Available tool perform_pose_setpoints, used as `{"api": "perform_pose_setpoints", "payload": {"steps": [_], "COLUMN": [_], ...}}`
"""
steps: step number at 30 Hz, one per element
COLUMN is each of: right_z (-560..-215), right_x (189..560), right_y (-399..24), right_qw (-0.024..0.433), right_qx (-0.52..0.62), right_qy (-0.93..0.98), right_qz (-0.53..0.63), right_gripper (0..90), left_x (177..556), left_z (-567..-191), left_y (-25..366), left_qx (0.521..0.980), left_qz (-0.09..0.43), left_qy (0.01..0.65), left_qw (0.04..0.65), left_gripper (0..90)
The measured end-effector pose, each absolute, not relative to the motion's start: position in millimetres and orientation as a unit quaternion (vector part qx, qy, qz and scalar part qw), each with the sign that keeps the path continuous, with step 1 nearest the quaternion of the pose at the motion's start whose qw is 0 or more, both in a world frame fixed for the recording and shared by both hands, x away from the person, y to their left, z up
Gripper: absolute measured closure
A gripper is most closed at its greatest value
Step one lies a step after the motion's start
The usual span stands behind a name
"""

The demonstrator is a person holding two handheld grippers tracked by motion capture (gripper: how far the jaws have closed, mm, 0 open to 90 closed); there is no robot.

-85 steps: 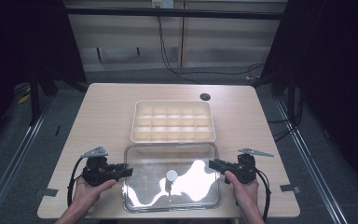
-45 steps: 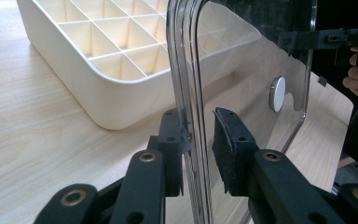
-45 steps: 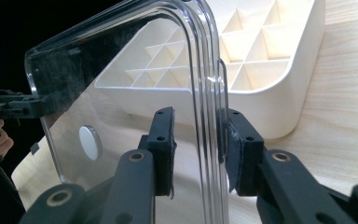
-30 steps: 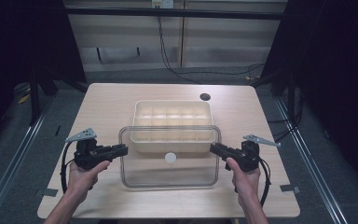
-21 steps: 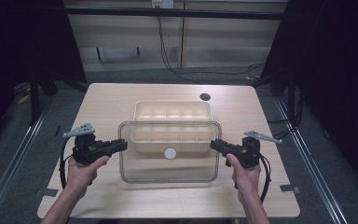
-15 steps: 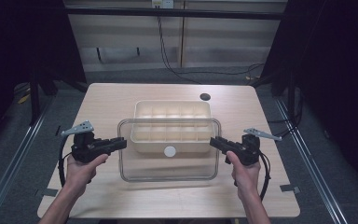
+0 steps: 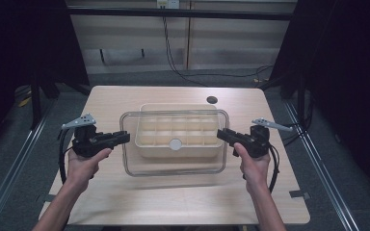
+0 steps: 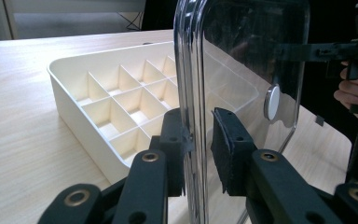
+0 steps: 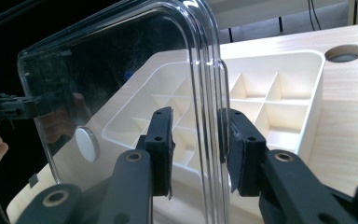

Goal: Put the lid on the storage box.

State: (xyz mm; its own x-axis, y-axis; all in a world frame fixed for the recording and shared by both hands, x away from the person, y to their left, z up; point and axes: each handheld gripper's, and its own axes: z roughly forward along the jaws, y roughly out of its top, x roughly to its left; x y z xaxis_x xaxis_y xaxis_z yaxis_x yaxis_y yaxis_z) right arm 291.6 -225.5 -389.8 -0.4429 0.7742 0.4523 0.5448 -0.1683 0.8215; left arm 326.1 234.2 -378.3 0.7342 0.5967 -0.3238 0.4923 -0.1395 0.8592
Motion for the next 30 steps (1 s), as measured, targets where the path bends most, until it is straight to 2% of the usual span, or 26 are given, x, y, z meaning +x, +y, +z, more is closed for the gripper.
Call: {"api": "perform_pose_setpoints", "payload": {"steps": [19,30], "right_z": [-376,-374], "right_x": [316,333], "right_y": [-227,-228], "right_qw": [0.101,0.099], "right_qx": [0.522,0.528], "right_qy": [0.62,0.618], "right_qz": [0.577,0.574], "right_gripper": [65.1,65.0], "left_x": [348,364], "left_z": [-354,-353], "left_y": [232,228], "left_qx": [0.744,0.742], "left_qz": [0.065,0.069], "left_qy": [0.364,0.378], "left_qw": [0.557,0.55], "left_gripper": [74.5,73.4]}}
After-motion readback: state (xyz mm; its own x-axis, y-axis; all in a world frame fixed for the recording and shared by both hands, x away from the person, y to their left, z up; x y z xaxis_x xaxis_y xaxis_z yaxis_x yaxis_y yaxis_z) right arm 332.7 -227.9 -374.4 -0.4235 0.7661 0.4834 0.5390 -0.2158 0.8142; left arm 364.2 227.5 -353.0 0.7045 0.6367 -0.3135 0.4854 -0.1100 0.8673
